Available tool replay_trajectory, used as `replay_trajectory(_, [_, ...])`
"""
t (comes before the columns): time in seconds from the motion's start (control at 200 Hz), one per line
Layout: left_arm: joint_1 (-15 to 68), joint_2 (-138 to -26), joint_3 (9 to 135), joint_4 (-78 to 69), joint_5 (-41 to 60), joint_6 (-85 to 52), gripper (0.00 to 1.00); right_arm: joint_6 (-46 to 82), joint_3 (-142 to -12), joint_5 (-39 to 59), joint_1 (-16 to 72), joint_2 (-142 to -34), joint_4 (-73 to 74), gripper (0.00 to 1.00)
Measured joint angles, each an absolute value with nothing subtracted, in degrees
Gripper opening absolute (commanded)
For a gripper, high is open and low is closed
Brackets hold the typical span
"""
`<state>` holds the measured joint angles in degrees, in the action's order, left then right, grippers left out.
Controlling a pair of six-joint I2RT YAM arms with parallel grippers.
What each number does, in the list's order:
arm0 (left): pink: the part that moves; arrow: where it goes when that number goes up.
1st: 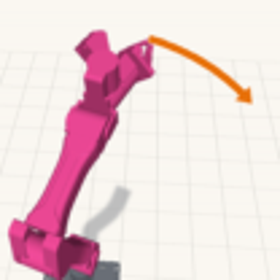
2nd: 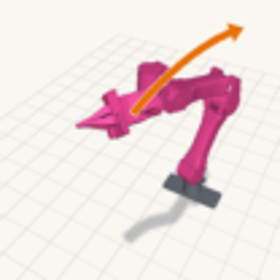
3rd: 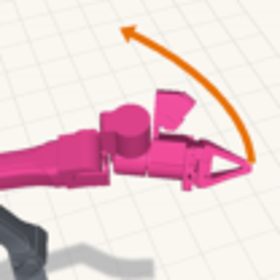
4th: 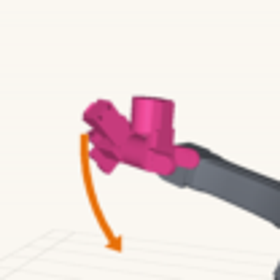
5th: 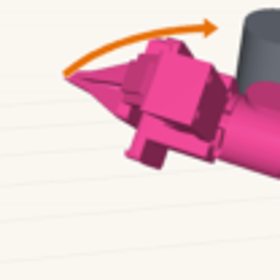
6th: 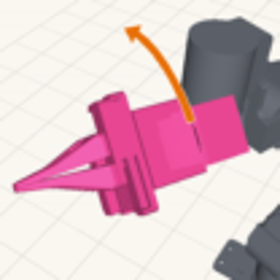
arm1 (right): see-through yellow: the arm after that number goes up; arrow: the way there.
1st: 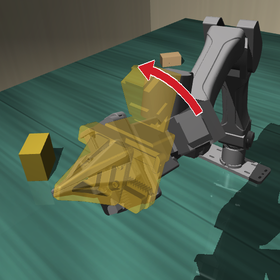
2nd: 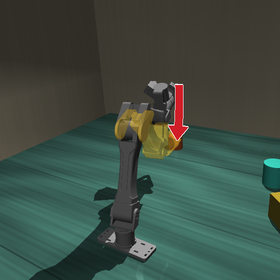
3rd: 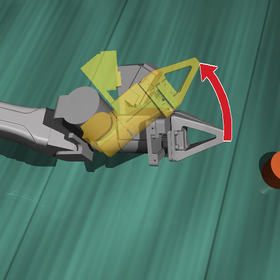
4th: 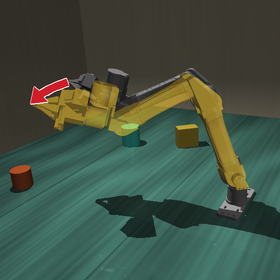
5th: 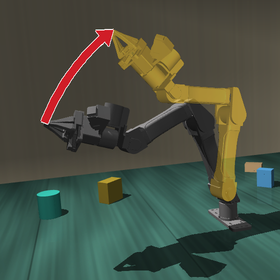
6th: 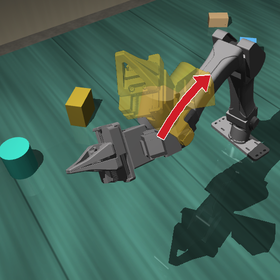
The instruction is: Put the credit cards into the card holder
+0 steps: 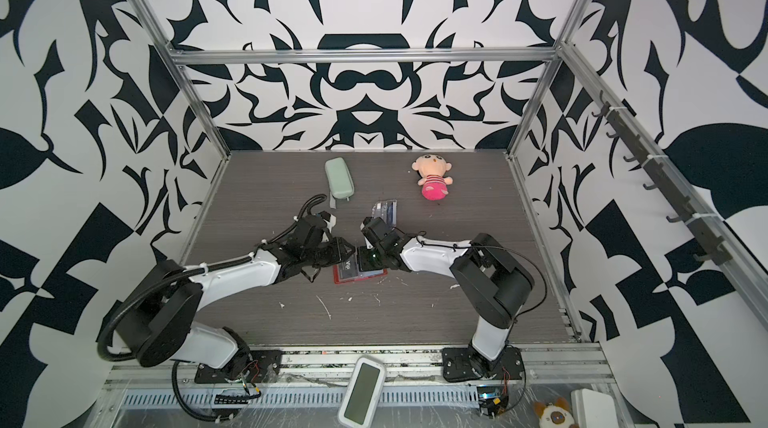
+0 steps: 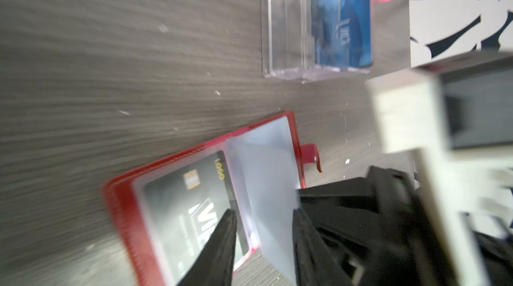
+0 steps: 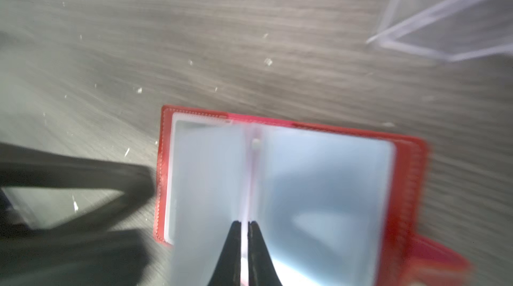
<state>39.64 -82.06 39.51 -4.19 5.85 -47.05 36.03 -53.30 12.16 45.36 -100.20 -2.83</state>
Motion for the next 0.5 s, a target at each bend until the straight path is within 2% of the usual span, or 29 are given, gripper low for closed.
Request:
replay_trajectory(0.095, [39.68, -79.18, 38.85, -2.50, 2.35, -46.48, 0.34, 35.94, -53.69, 14.02, 45.36, -102.15, -2.48, 0.14])
replay_trajectory(0.29, [39.68, -78.78, 38.61, -0.73, 0.45, -44.93, 0.21, 35.79, -55.40, 15.70, 45.36, -103.63, -2.28, 0.15])
replay_trajectory(0.5, [39.77, -86.11, 38.65, -0.78, 2.42, -44.64, 0.19, 35.75, -55.46, 15.66, 45.36, -103.74, -2.39, 0.15])
